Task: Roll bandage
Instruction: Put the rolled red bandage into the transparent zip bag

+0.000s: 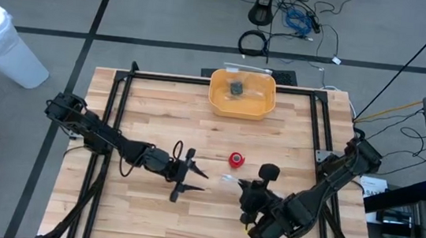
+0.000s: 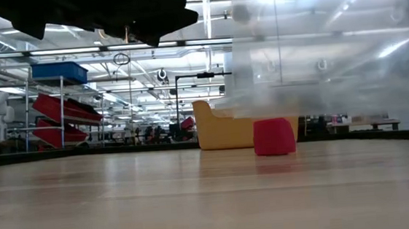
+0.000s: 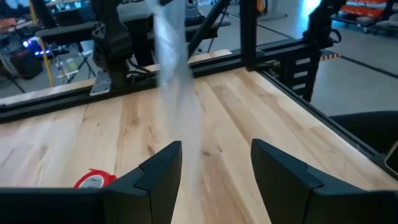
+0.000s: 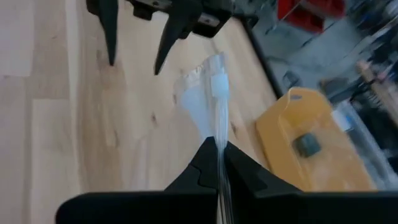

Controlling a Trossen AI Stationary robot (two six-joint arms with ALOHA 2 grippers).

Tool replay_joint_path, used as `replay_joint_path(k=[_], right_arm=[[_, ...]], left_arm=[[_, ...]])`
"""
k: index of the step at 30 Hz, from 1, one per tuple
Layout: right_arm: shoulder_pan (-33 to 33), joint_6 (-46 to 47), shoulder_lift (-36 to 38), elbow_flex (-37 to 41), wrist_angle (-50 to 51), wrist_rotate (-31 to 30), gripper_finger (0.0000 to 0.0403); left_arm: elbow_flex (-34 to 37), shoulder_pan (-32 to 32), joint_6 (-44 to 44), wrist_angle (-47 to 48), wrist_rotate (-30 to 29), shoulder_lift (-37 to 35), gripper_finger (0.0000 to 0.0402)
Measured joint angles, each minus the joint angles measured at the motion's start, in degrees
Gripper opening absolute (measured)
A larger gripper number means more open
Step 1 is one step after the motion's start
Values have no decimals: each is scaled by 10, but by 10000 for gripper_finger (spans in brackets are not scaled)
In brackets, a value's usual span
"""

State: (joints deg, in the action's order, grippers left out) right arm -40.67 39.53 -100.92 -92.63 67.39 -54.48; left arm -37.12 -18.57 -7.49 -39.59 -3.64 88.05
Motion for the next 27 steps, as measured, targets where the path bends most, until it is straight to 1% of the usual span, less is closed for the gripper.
replay_joint_path(k=[4, 5, 7, 10, 12, 14, 16, 20, 22, 27], right_arm=[[-20, -14, -1, 41, -49, -58, 0], [-23, -16, -1, 56, -59, -64, 0], [-26, -14, -1, 87, -83, -67, 0], [-25, 13, -1, 126, -115, -70, 0], [-24, 29, -1, 132, -123, -72, 0], [-24, 23, -1, 136, -137, -75, 0], [-24, -13, -1, 141, -163, -76, 0], [-25, -130, -1, 156, -240, -103, 0], [-23, -177, -1, 164, -264, -103, 0], [-10, -241, -1, 175, -299, -103, 0]], left_arm=[[0, -10, -19, -4, 4, 0, 199], [0, -12, -24, -8, 4, 0, 199], [0, -15, -35, -19, 4, 0, 199], [0, -17, -36, -31, 4, 0, 199], [0, -17, -37, -38, 4, 0, 199], [0, -17, -39, -42, 4, 0, 199], [0, -17, -39, -41, 4, 0, 199], [0, -17, -40, -45, 4, 0, 199], [0, -17, -39, -51, 4, 0, 199], [0, -17, -39, -60, 4, 0, 199]])
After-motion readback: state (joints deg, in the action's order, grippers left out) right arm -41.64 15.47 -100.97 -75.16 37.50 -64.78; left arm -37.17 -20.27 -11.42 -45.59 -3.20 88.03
